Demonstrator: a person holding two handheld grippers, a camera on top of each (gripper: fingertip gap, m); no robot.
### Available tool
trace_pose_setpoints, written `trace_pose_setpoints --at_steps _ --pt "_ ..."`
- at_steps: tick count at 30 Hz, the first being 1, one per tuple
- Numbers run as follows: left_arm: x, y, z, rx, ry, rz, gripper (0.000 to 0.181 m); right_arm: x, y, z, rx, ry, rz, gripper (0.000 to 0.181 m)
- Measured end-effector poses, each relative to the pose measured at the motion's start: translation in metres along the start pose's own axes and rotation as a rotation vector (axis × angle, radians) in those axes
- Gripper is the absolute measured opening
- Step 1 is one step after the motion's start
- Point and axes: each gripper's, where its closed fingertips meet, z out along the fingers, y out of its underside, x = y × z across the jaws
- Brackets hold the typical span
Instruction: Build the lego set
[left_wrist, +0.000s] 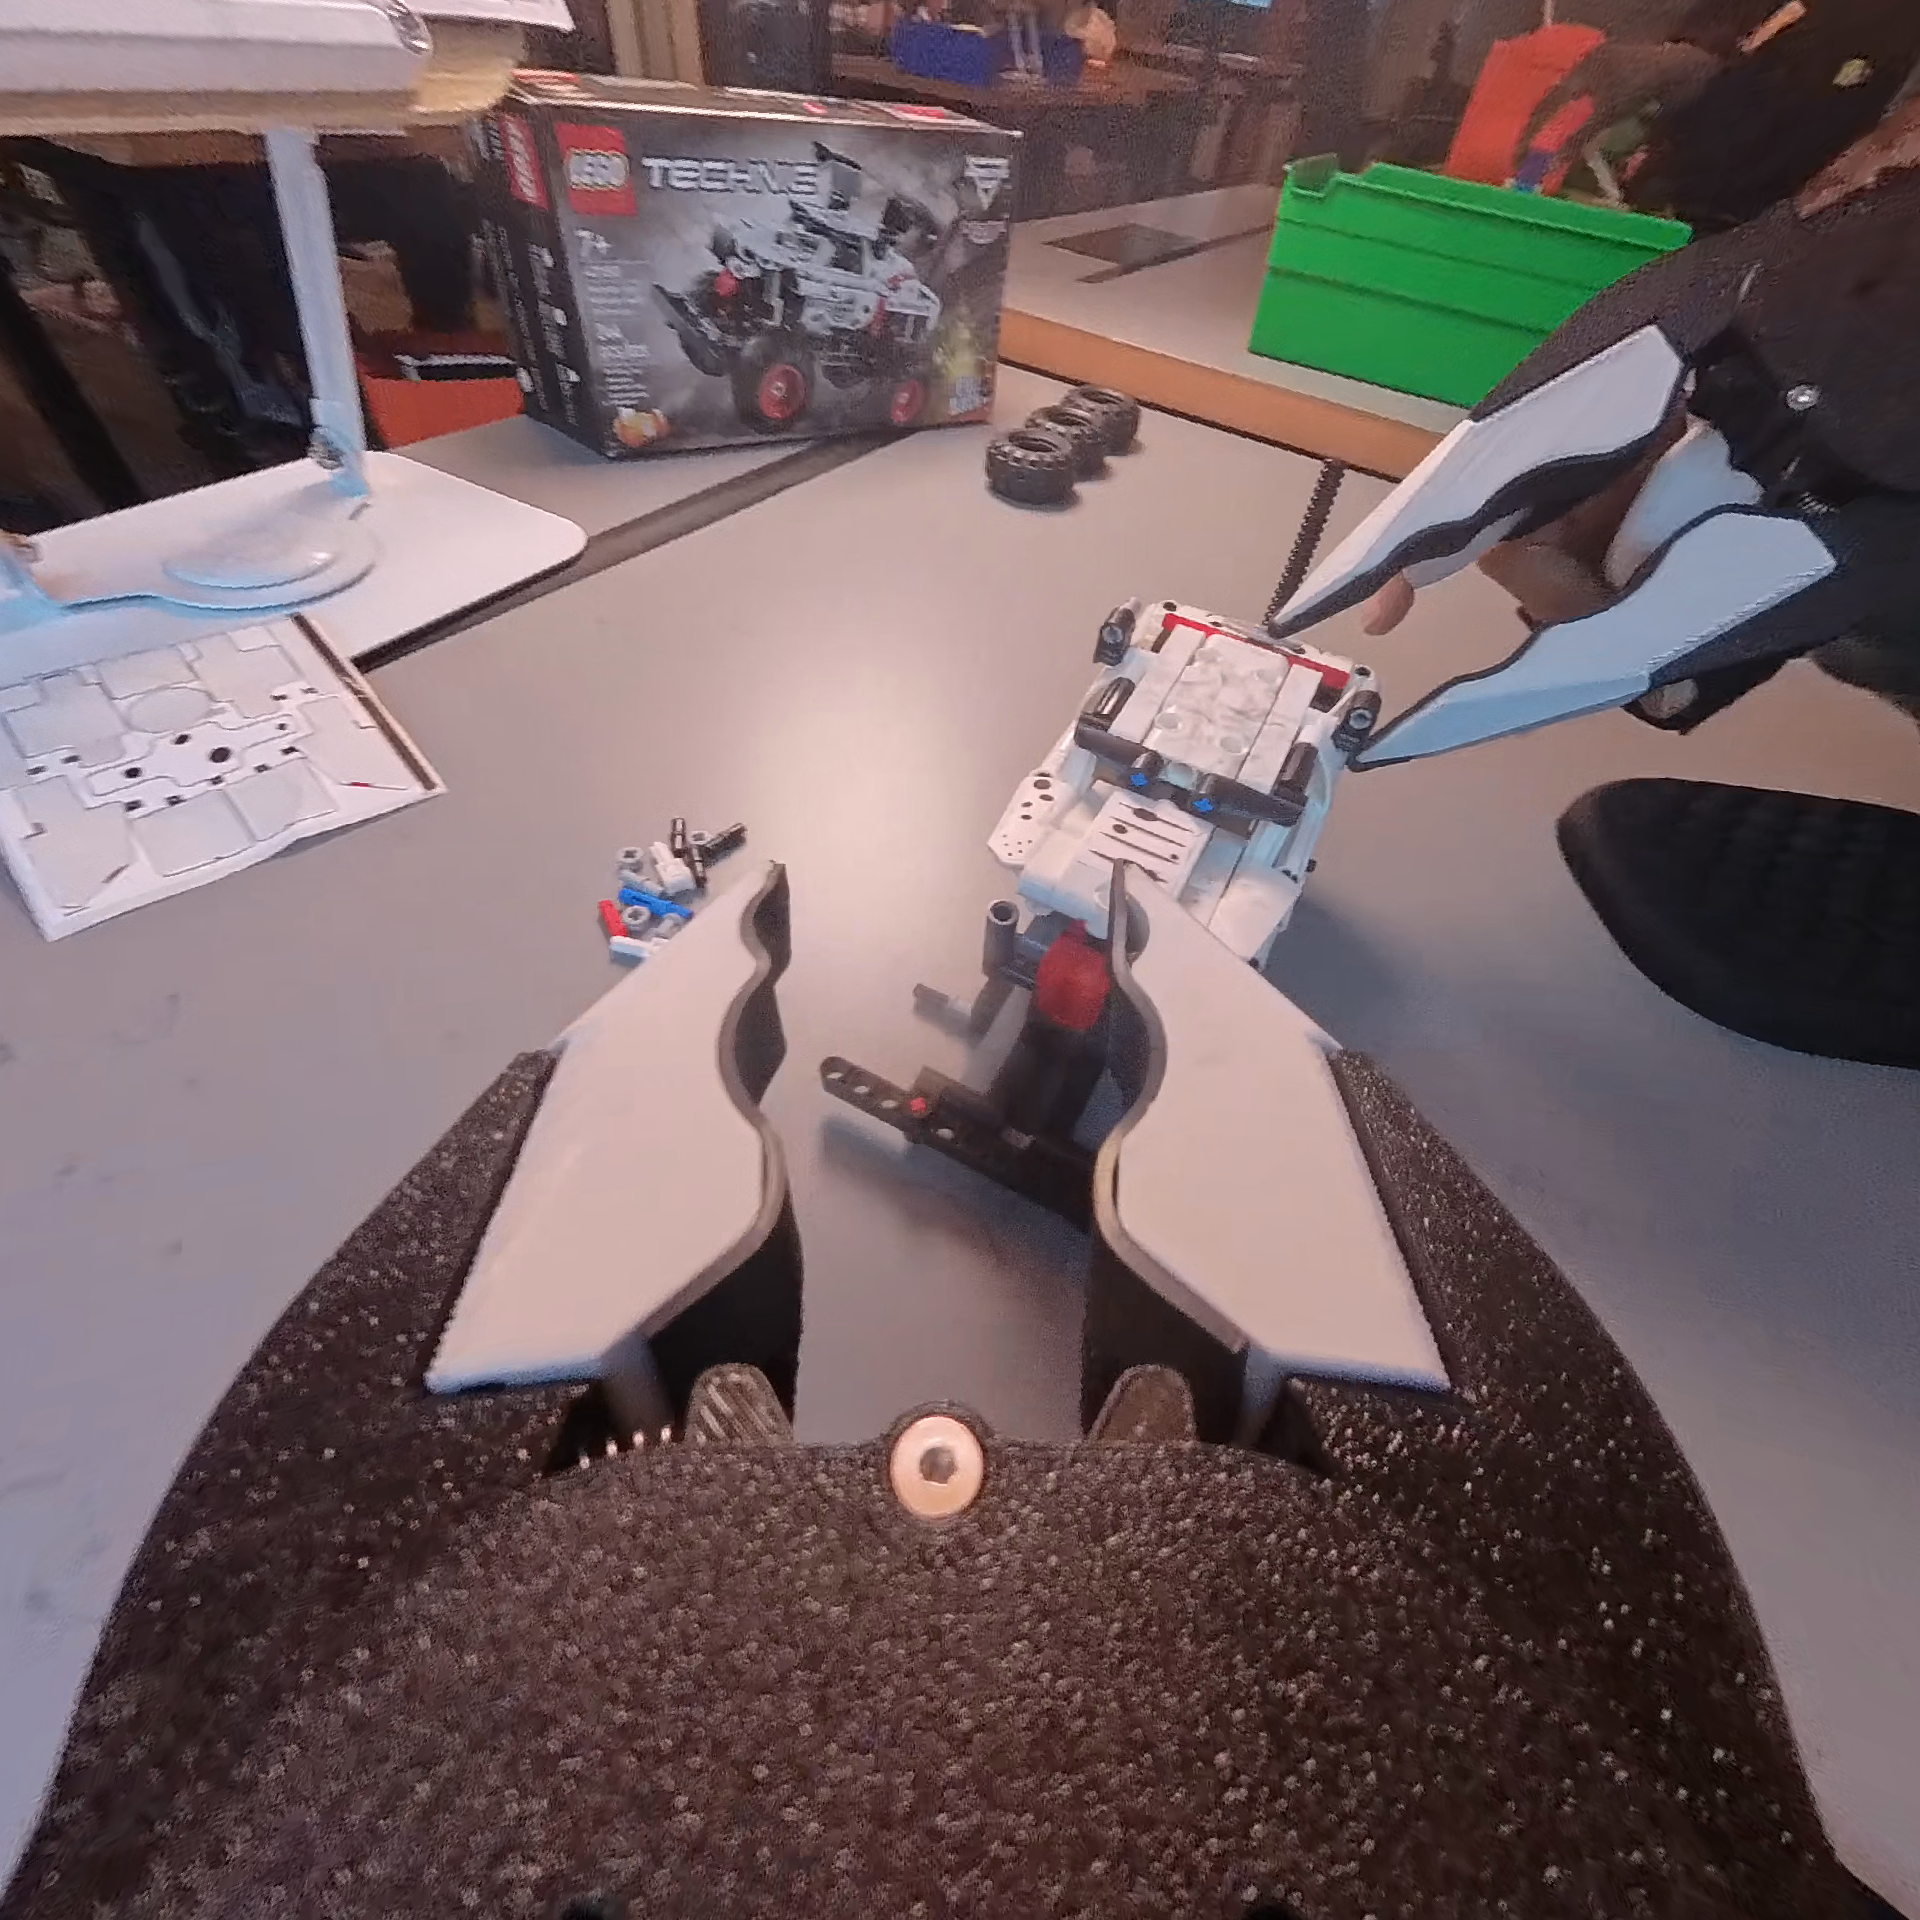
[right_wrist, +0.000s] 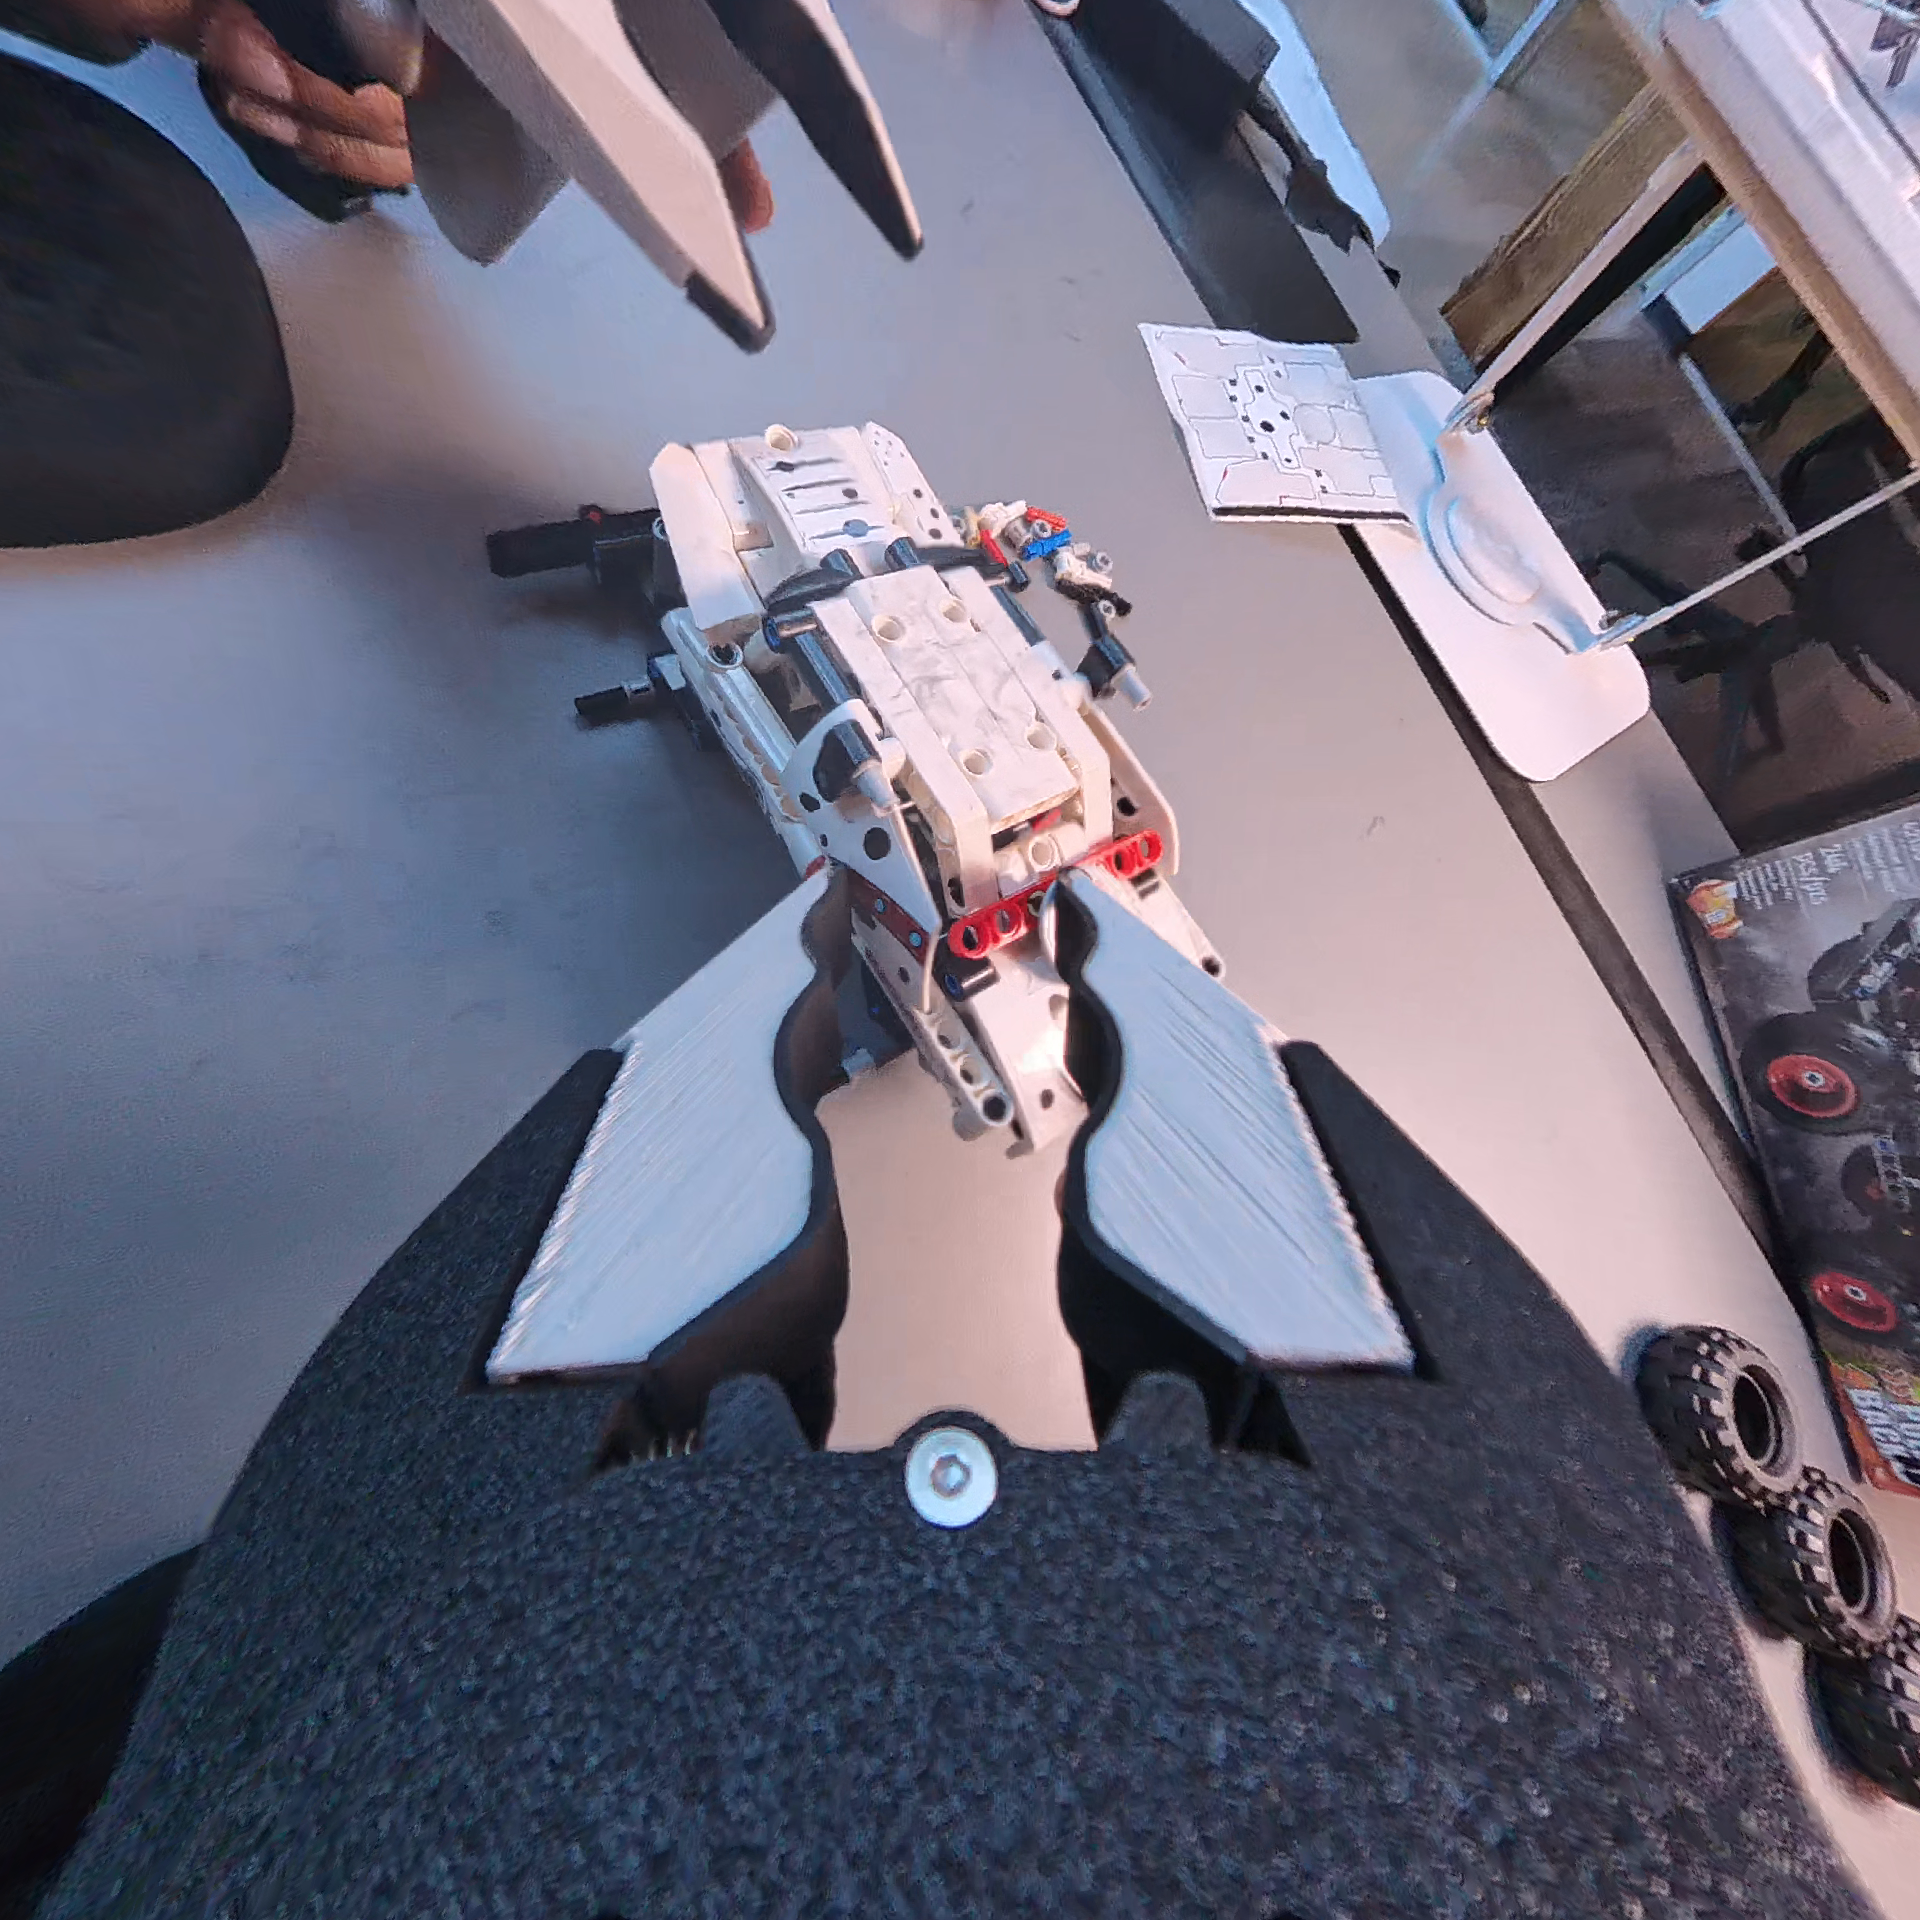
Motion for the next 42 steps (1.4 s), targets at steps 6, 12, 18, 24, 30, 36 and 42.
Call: trace_pose_setpoints --at_steps 6,12,18,24,30,36,42 --pt "-0.034 0.000 -0.009 0.013 -0.203 0.005 0.044 0.029 0.017 0.001 -0.059 0.005 -0.007 0.036" --pt "-0.101 0.001 0.007 -0.090 -0.368 -0.054 0.046 0.073 0.052 -0.002 -0.163 0.141 0.009 0.017" --pt "-0.204 0.006 0.054 -0.202 -0.445 -0.257 0.063 0.084 0.046 -0.016 -0.086 0.226 0.102 0.021" --pt "-0.265 0.020 0.101 -0.331 -0.422 -0.390 0.090 0.084 0.014 -0.045 0.207 0.244 0.297 0.023" --pt "-0.273 0.030 0.110 -0.488 -0.479 -0.227 0.059 0.079 0.013 -0.047 0.315 0.193 0.371 0.021" --pt "-0.257 0.032 0.095 -0.440 -0.412 -0.278 0.000 0.071 0.009 -0.044 0.364 0.143 0.393 0.019" --pt "-0.241 0.022 0.080 -0.343 -0.346 -0.340 0.000 0.069 0.004 -0.048 0.400 0.144 0.393 0.017"
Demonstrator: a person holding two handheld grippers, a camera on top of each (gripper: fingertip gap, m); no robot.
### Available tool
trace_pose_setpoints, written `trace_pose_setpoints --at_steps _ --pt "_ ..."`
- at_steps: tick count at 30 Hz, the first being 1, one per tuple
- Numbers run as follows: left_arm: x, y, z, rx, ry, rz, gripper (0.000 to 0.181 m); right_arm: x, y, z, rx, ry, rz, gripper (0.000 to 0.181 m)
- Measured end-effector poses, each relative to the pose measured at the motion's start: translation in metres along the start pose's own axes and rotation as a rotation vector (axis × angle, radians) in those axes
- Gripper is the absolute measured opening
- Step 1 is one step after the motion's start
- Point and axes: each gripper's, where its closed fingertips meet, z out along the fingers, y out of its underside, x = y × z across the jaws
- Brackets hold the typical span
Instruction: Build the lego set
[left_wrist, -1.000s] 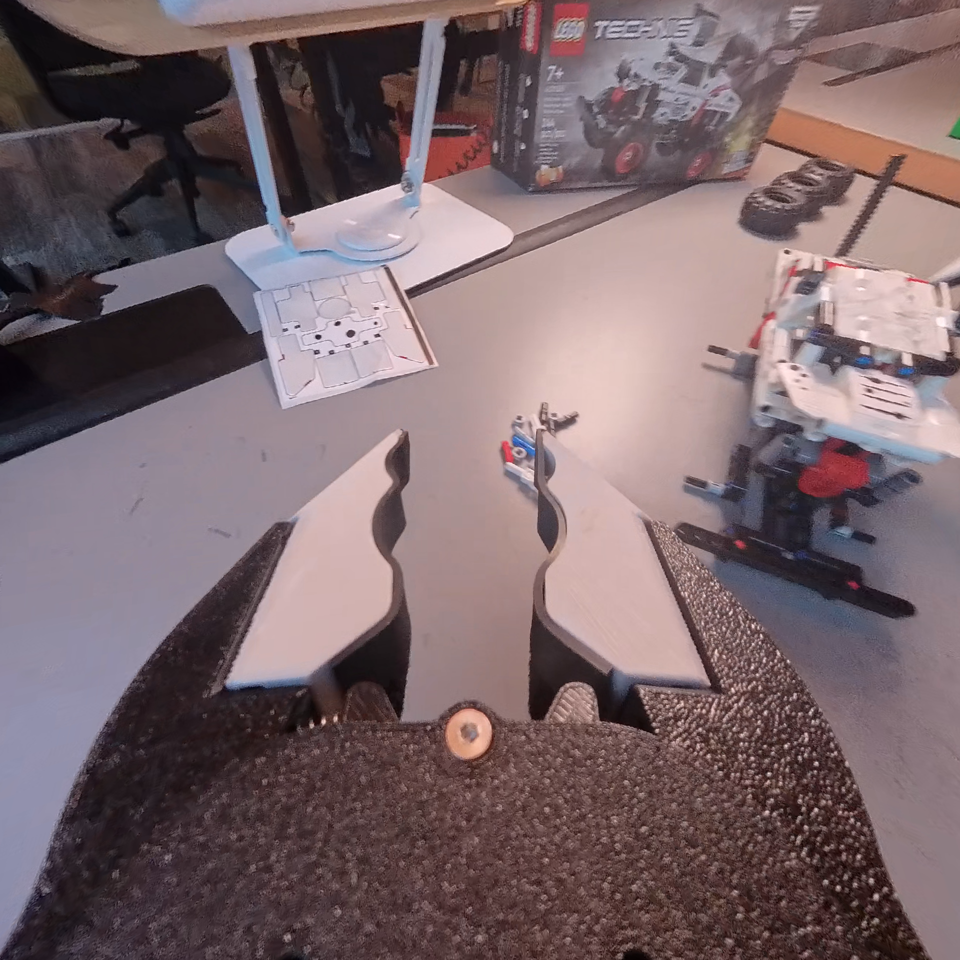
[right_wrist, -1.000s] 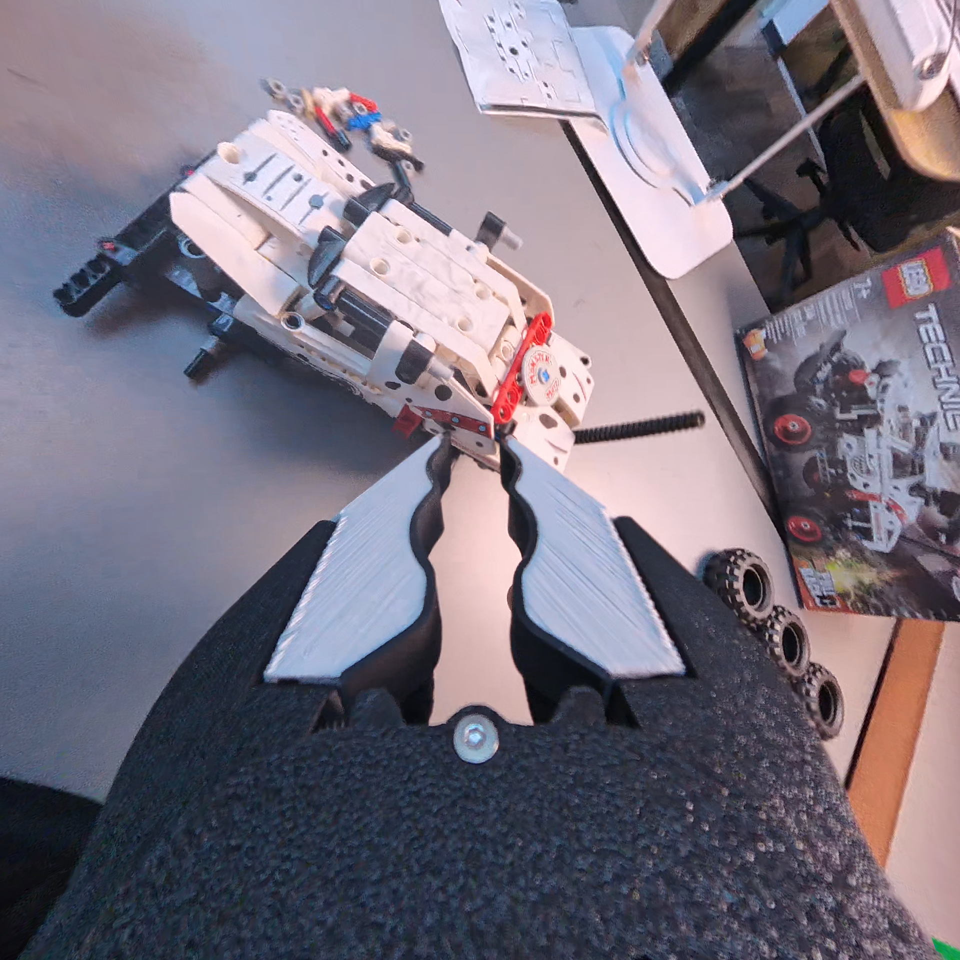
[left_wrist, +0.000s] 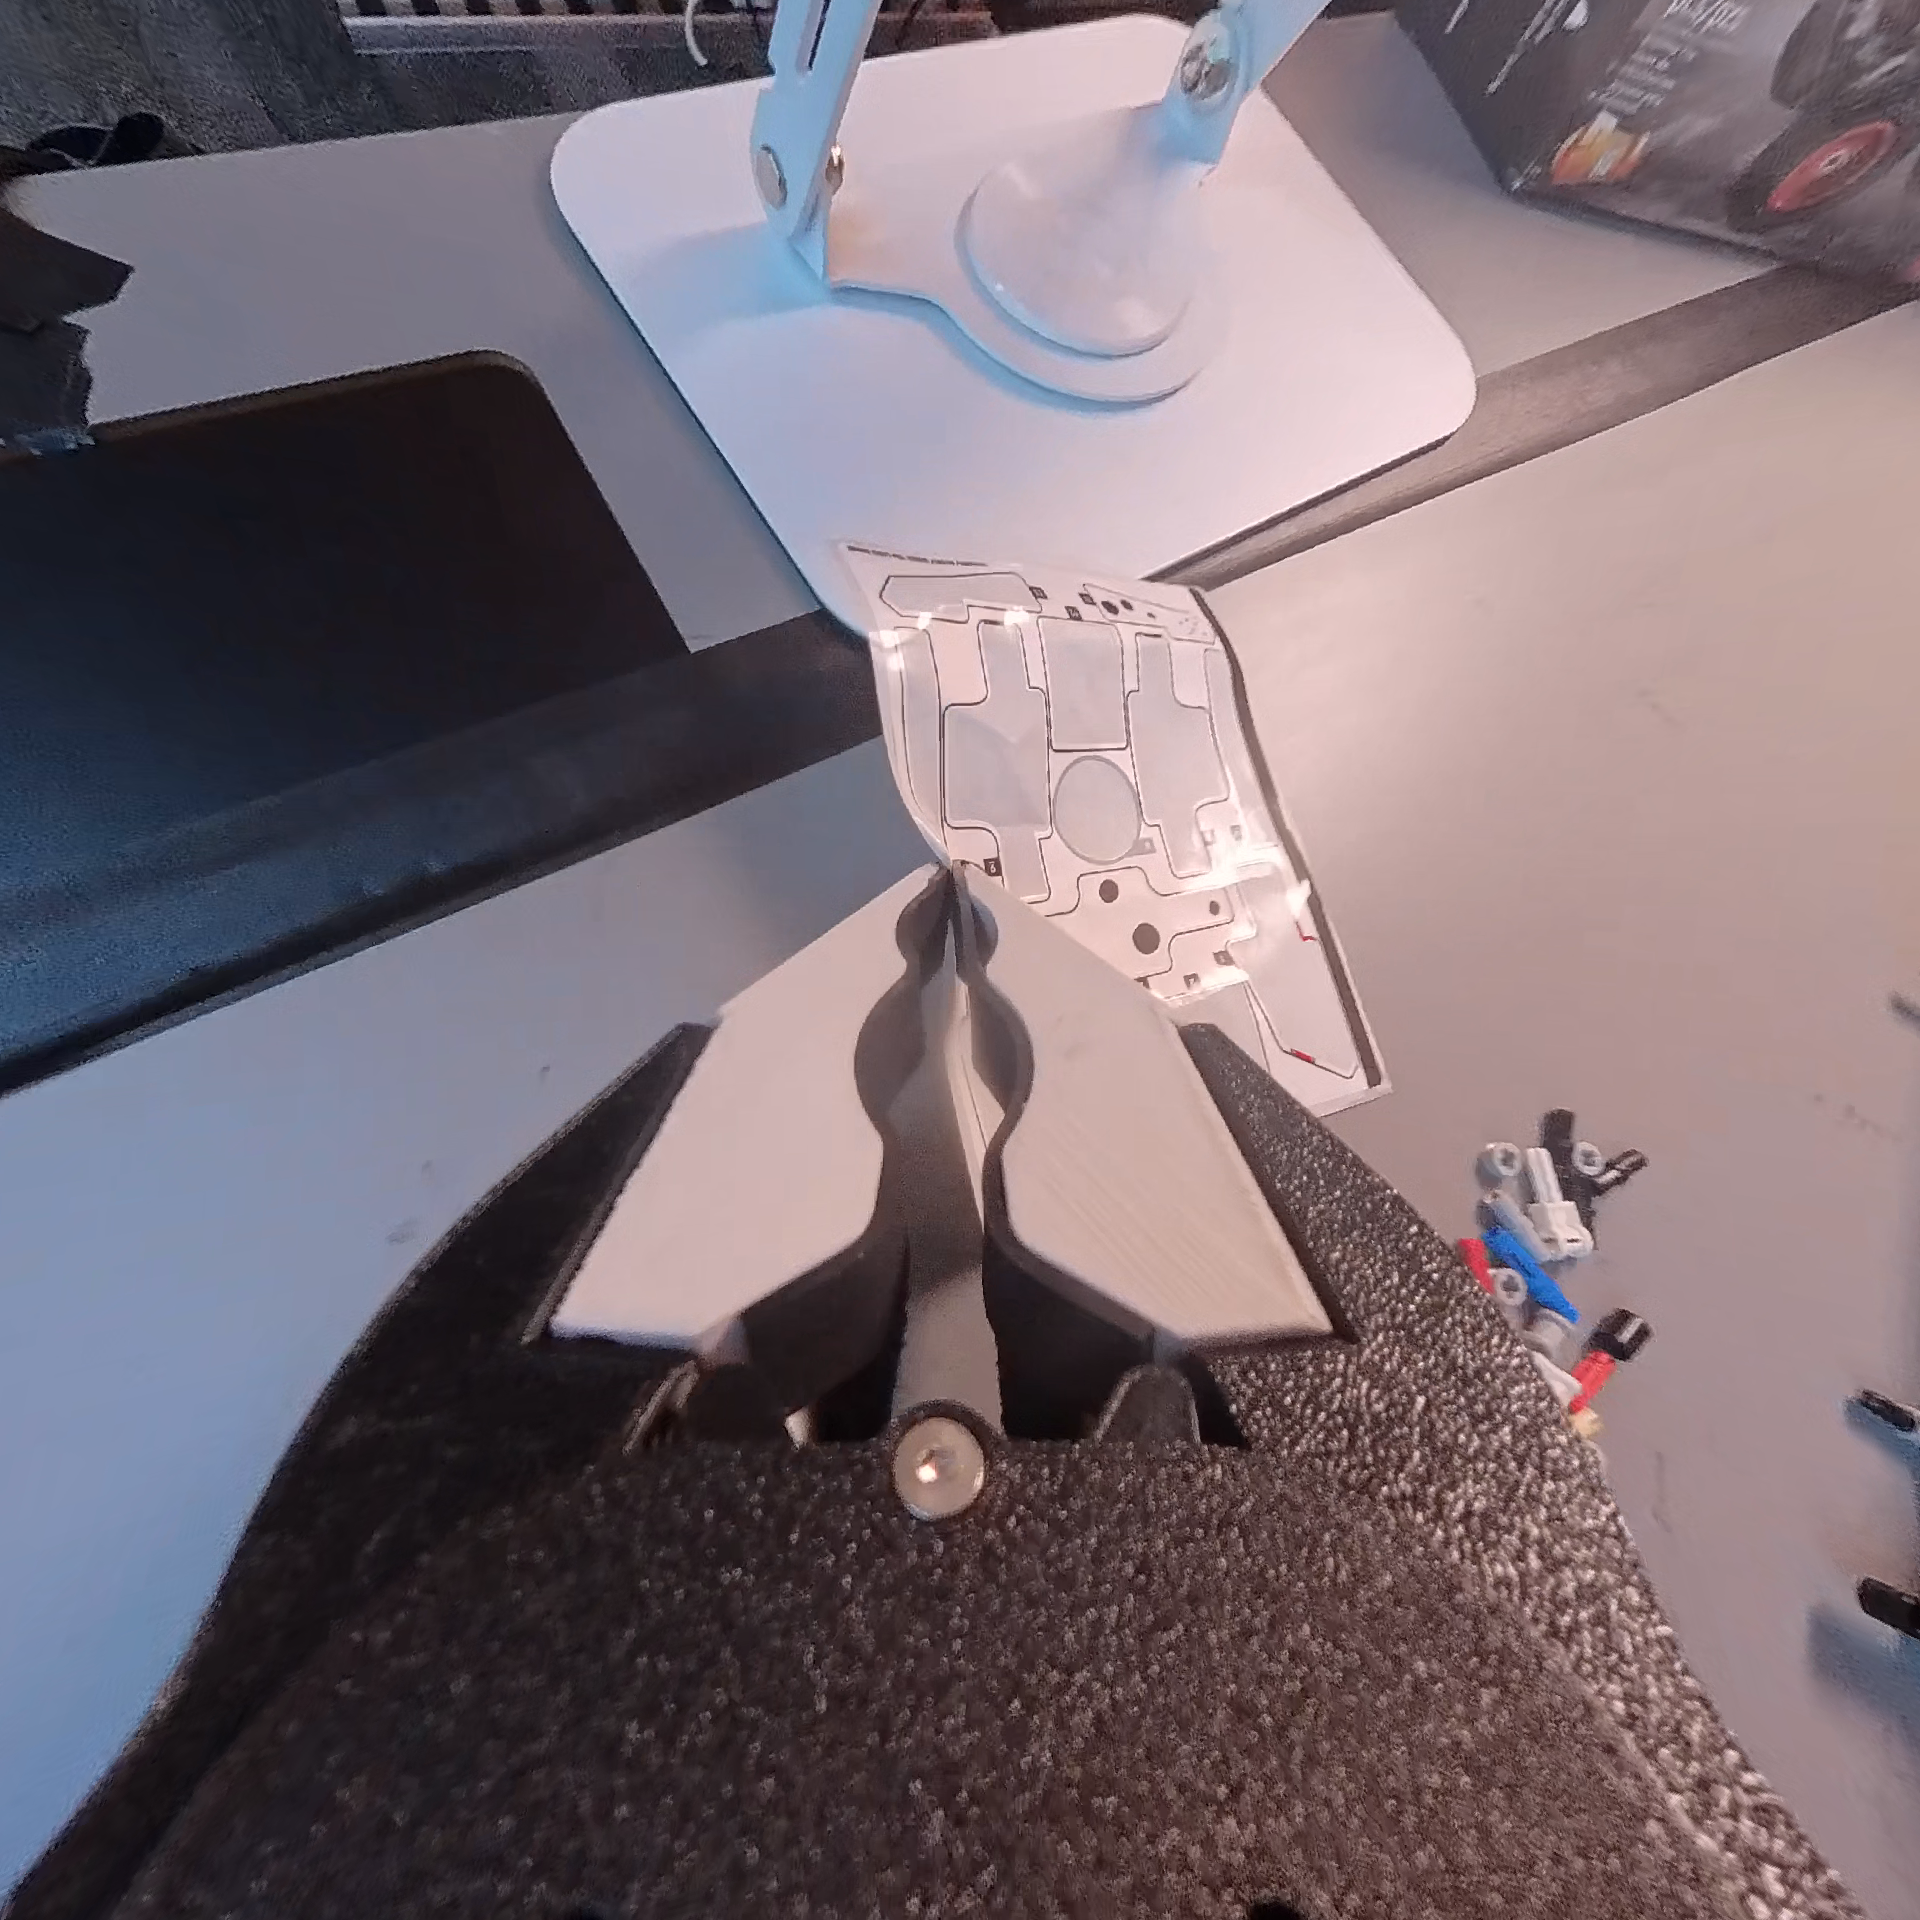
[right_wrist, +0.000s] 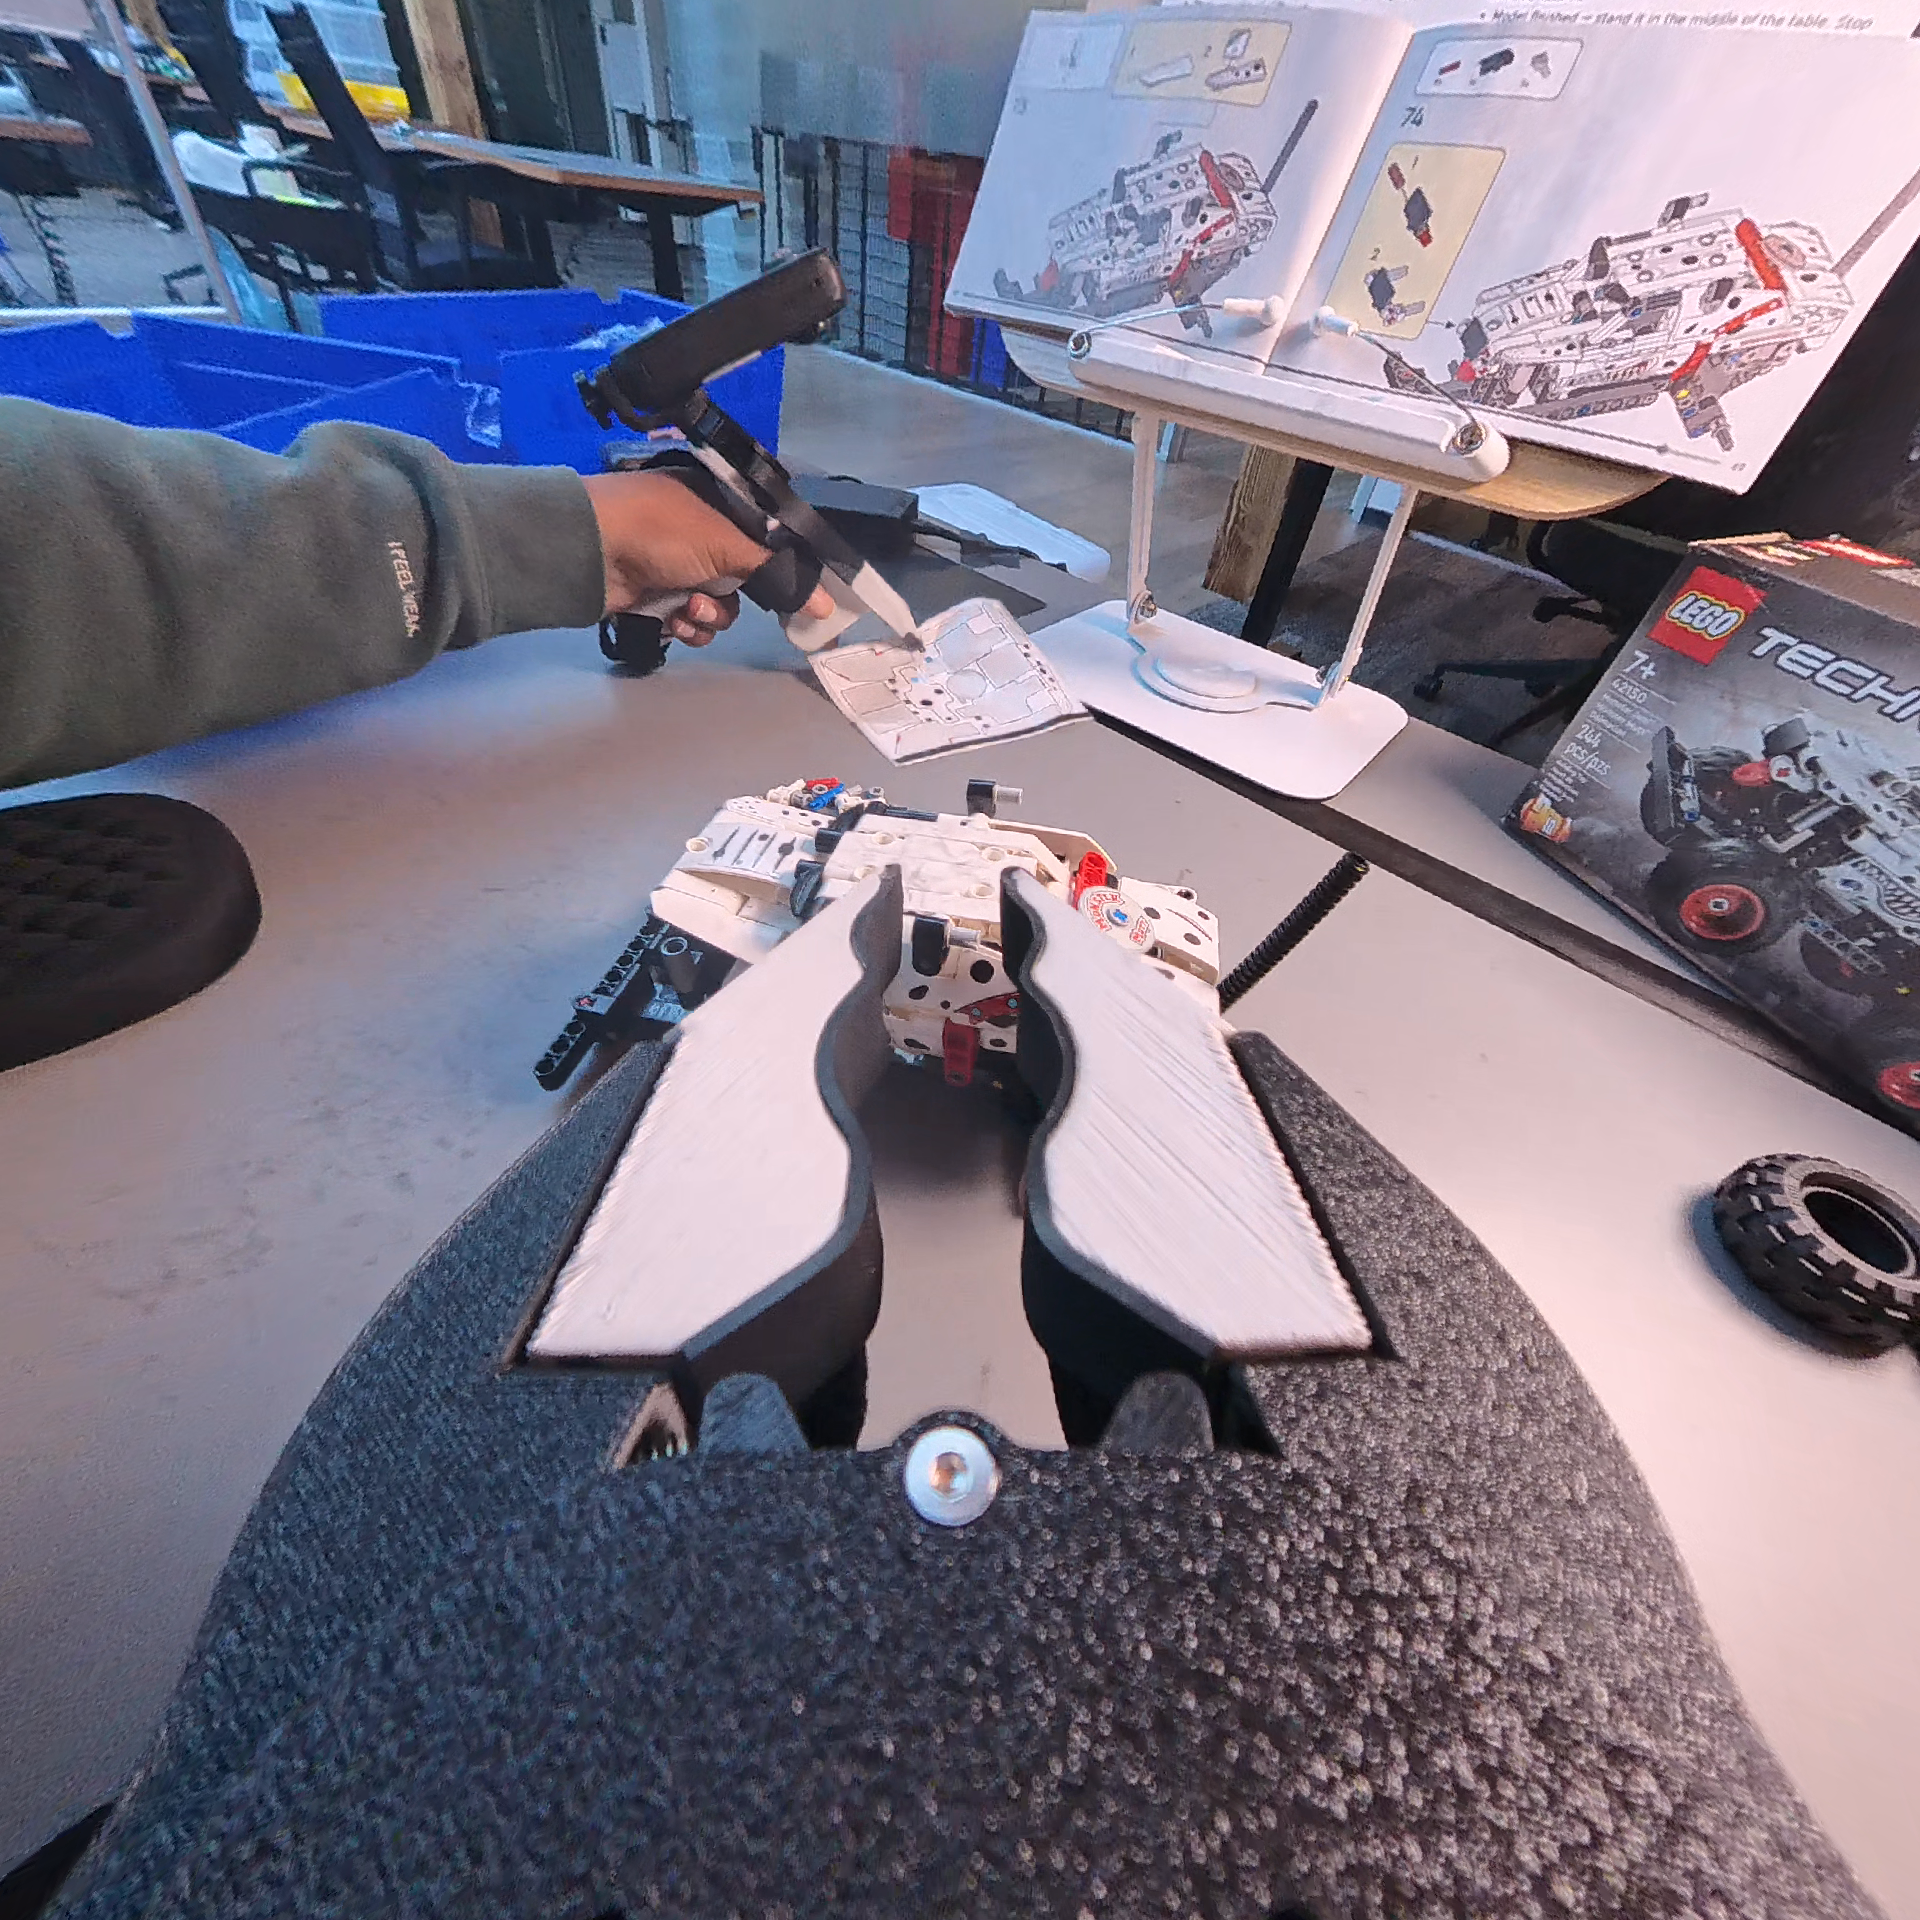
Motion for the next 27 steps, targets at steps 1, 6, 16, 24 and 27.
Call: trace_pose_setpoints --at_steps 1,6,16,24,27 --pt "0.005 -0.004 -0.005 0.020 0.033 -0.015 0.000 0.000 -0.002 0.000 0.010 0.001 0.003 0.017" --pt "0.038 -0.033 -0.051 0.197 0.189 -0.034 0.000 -0.002 -0.014 -0.006 0.065 0.003 0.029 0.016" --pt "0.197 -0.014 -0.201 0.578 0.696 -0.053 0.000 -0.049 -0.050 0.009 0.171 -0.223 0.263 0.034" --pt "0.245 0.040 -0.222 0.594 0.756 -0.091 0.000 -0.109 -0.062 0.013 0.157 -0.435 0.459 0.015" --pt "0.250 0.059 -0.222 0.558 0.762 -0.063 0.000 -0.122 -0.048 0.006 0.101 -0.497 0.489 0.000"
